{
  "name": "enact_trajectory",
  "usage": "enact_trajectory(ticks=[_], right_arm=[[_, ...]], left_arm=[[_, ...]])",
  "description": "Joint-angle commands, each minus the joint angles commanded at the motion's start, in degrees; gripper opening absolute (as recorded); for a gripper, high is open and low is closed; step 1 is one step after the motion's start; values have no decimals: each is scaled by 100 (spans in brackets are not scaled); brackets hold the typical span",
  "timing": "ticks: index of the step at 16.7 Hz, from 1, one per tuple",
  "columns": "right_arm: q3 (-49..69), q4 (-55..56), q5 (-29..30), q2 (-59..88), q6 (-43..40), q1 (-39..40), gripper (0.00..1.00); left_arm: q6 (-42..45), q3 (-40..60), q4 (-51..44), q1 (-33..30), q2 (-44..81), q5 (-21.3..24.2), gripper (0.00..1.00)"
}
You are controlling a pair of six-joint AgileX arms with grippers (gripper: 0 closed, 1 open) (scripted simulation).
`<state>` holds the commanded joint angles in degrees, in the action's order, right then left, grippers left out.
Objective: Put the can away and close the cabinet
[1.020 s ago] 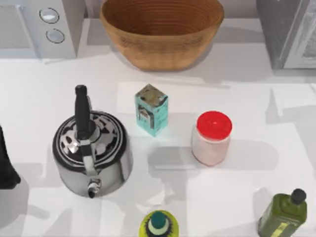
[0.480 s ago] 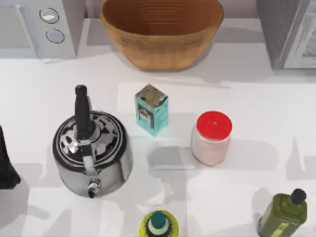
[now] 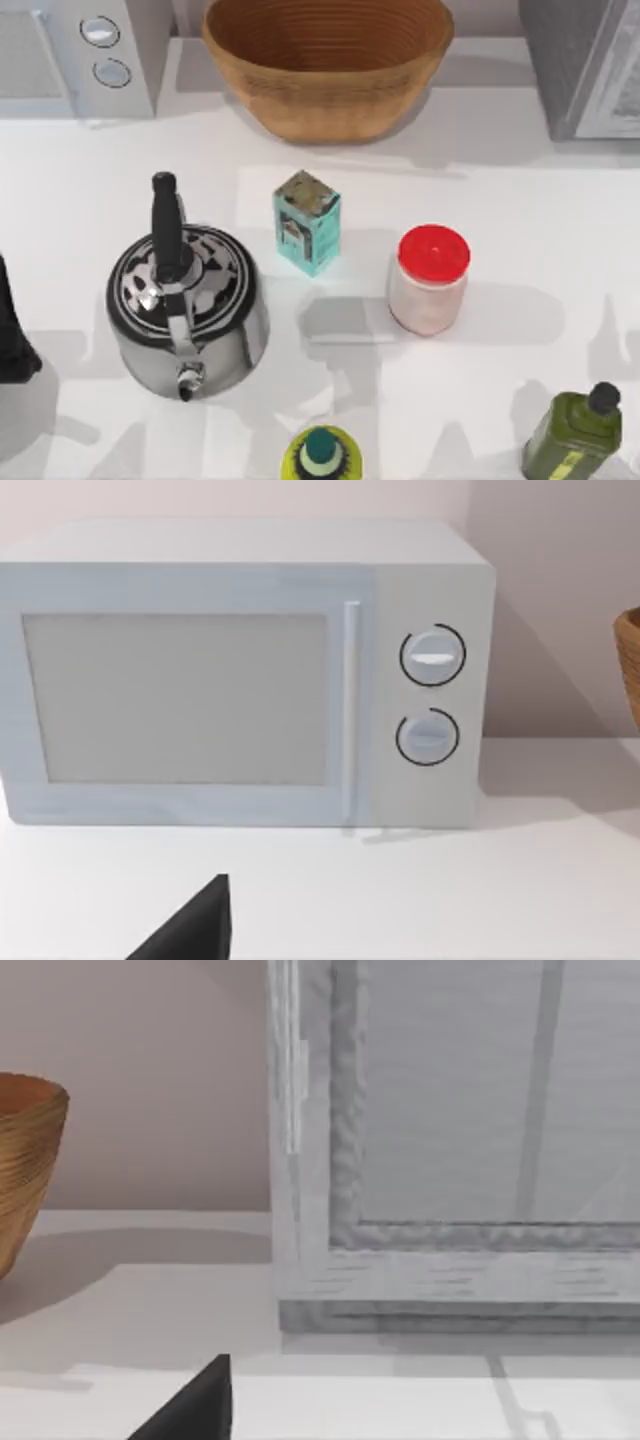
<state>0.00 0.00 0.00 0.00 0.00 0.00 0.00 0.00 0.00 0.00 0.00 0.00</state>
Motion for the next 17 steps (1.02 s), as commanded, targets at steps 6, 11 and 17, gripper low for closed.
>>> enact_trajectory(ticks=[6,11,17], right_arm=[[155,369,-364,388,24,-292,100],[687,2012,-1739,2155,93,-1614,100],[1396,4448,-3809,5708,126,-3638,100]], left_arm=[[0,0,0,0,0,0,100],[0,0,0,0,0,0,100],[0,0,0,0,0,0,100]])
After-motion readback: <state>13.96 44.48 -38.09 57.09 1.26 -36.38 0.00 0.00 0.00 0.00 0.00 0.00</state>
